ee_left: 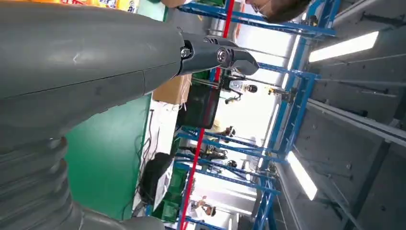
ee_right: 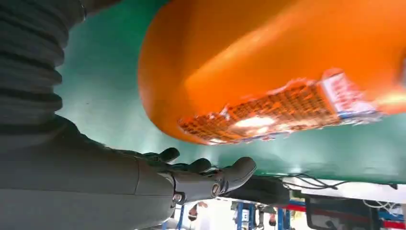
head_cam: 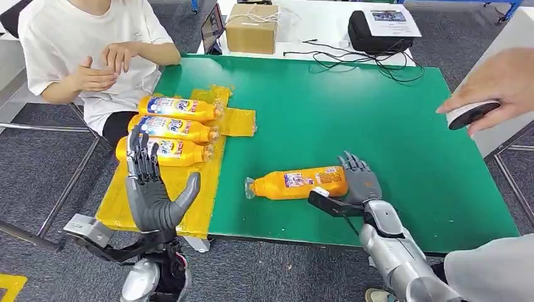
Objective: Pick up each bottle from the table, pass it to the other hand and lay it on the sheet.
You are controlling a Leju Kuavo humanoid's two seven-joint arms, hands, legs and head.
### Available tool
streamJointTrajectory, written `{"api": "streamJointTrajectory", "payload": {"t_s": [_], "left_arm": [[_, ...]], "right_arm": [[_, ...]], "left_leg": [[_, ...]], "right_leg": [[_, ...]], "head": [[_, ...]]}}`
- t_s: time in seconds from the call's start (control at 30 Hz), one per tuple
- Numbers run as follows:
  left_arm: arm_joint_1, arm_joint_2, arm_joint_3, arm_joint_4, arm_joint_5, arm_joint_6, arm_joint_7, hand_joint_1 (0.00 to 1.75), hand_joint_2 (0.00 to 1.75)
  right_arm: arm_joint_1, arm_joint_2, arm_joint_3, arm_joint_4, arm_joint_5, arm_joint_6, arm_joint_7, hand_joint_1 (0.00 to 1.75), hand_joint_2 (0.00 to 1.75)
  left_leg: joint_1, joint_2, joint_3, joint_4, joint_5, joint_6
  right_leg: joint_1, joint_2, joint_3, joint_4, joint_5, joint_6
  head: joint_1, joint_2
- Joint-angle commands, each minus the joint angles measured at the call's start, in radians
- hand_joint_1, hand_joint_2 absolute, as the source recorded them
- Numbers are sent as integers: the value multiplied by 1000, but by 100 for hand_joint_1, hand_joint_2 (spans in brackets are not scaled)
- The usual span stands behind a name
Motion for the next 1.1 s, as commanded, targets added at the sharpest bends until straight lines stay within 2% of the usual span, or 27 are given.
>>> {"api": "streamJointTrajectory", "payload": {"t_s": [0.03, 0.4, 0.73, 0.9, 1.1], "left_arm": [[-54, 16, -33, 85, 8, 5, 16, 0, 175], [-71, 15, -51, 119, -1, 7, 19, 0, 175], [-74, 15, -54, 120, 0, 3, 22, 0, 175], [-89, 16, -73, 134, 8, -21, 28, 0, 175], [-91, 19, -69, 133, 15, -22, 36, 0, 175]], "right_arm": [[-131, 41, 189, 173, 138, 49, 56, 0, 175], [-182, 100, 213, 177, 100, 136, 41, 0, 175], [-191, 100, 231, 182, 110, 137, 39, 0, 175], [-221, 136, 223, 198, 69, 182, 48, 0, 175], [-184, 126, 188, 214, -15, 258, 36, 0, 175]], "left_leg": [[1, 1, 2, 0, -1, -1], [2, 2, 3, 0, -1, -2], [1, 0, 3, 0, -1, -1], [1, 1, 2, 1, -1, -2], [1, -1, 3, 0, 0, -1]], "right_leg": [[1, 3, 2, 0, 0, -1], [1, 4, 3, 0, 0, -2], [1, 3, 2, 0, 0, -2], [1, 4, 1, 1, 0, -2], [1, 2, 3, -1, -1, -2]], "head": [[0, 0], [0, 0], [0, 0], [0, 0], [0, 0]]}}
